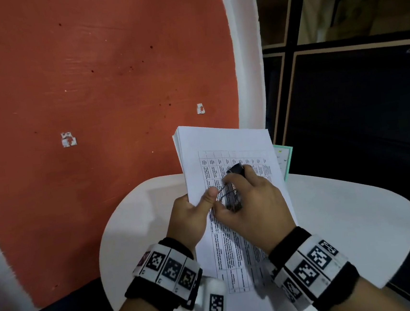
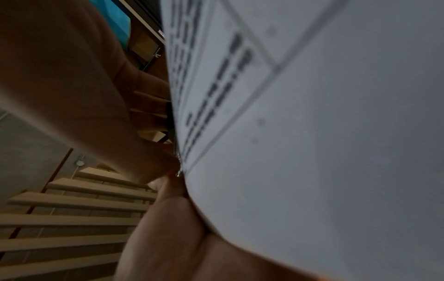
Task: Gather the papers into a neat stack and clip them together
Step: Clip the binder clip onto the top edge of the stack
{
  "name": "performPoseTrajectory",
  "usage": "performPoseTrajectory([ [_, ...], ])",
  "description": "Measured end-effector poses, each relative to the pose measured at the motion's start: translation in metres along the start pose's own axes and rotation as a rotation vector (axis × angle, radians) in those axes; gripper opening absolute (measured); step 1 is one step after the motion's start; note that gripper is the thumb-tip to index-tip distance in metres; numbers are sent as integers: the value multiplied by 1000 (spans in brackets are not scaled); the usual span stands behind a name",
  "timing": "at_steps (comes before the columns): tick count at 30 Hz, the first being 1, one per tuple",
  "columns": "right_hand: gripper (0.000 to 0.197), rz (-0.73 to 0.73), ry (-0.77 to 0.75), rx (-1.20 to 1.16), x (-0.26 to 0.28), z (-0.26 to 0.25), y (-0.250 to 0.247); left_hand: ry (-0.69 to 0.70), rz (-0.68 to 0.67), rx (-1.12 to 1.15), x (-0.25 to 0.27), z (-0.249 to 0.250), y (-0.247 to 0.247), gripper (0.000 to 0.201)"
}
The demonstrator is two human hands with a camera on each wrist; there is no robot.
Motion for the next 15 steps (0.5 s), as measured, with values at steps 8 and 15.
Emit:
performPoseTrajectory([
  [8,42,151,11,-209,7,4,-11,4,-37,84,2,1,9,22],
  [15,33,311,86,-416,4,24,-13,3,-11,40,7,1,5,17],
])
Point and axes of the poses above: each hand's wrist, its own x-axis away from the middle knuckle, its own y-axis out of the palm, z = x × y, the point moved 2 cm from there along -x, towards the middle knuckle, and after that the axes turned 4 degrees about -y, right-handed, at the moved point
